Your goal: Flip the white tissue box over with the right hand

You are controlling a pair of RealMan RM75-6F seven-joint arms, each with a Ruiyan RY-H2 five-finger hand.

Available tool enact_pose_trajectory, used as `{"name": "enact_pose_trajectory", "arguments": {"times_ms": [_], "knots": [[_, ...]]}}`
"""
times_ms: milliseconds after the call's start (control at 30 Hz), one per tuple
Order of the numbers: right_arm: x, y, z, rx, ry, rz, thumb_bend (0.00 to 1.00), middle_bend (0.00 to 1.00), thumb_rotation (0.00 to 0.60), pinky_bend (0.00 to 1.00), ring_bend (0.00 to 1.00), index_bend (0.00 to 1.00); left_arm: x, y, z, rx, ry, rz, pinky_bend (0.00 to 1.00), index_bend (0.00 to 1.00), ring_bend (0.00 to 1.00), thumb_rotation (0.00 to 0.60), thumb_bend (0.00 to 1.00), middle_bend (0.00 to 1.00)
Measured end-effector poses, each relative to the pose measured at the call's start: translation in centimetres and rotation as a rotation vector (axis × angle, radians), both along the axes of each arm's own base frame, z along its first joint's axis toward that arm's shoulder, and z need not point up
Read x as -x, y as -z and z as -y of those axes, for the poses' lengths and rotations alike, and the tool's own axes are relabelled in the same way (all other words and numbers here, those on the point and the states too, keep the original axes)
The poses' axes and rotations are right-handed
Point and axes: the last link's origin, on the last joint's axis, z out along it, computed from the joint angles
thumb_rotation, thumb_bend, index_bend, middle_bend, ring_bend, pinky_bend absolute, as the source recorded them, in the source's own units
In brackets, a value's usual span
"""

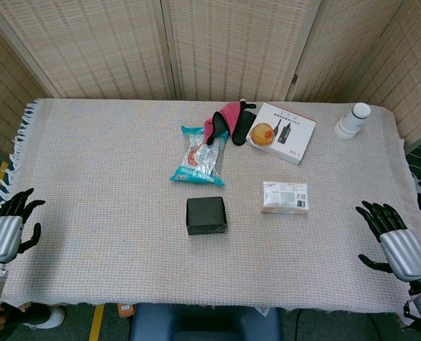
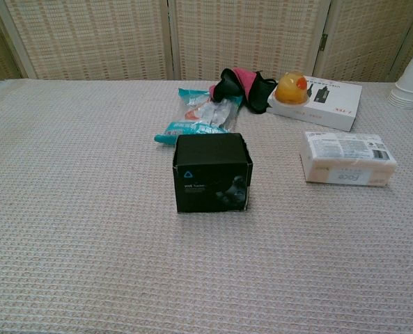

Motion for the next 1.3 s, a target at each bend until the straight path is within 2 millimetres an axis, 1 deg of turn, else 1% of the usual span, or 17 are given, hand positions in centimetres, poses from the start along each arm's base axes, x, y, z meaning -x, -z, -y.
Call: {"name": "enact_pose_trajectory", "arguments": {"times_ms": [567,767,867,967,1100,1167,1300], "knots": [[0.2,-0.2,0.0,0.008,0.017,-0.001,0.13,0.0,0.6,0.0,0.0,0.0,0.0,0.1,0.1,0.013,-0.016,-0.005,0.12,0.22,0.0,0.6,0.56,0.0],[0.2,0.0,0.5,0.012,0.031,-0.001,0.13,0.0,0.6,0.0,0.0,0.0,-0.1,0.2,0.1,0.018,-0.019,0.002,0.12,0.22,0.0,0.6,0.56,0.0],[-0.3,0.2,1.6,-0.004,0.044,-0.003,0.13,0.0,0.6,0.0,0.0,0.0,-0.3,0.4,0.0,0.026,-0.012,0.001,0.12,0.22,0.0,0.6,0.56,0.0],[-1.5,0.5,3.7,-0.044,0.04,-0.023,0.13,0.0,0.6,0.0,0.0,0.0,-0.3,0.4,-0.1,0.028,-0.01,0.004,0.12,0.22,0.0,0.6,0.56,0.0],[-4.2,1.5,7.5,-0.119,0.02,-0.066,0.13,0.0,0.6,0.0,0.0,0.0,-0.3,0.4,-0.1,0.027,-0.009,0.005,0.12,0.22,0.0,0.6,0.56,0.0],[-5.4,2.2,9.1,-0.16,0.019,-0.089,0.13,0.0,0.6,0.0,0.0,0.0,-0.4,0.3,0.0,0.025,-0.007,0.006,0.12,0.22,0.0,0.6,0.55,0.0],[-8.1,4.2,12.6,-0.272,0.034,-0.136,0.13,0.0,0.6,0.0,0.0,0.0,-0.4,0.0,0.1,0.018,-0.007,0.009,0.12,0.23,0.0,0.6,0.56,0.0]]}}
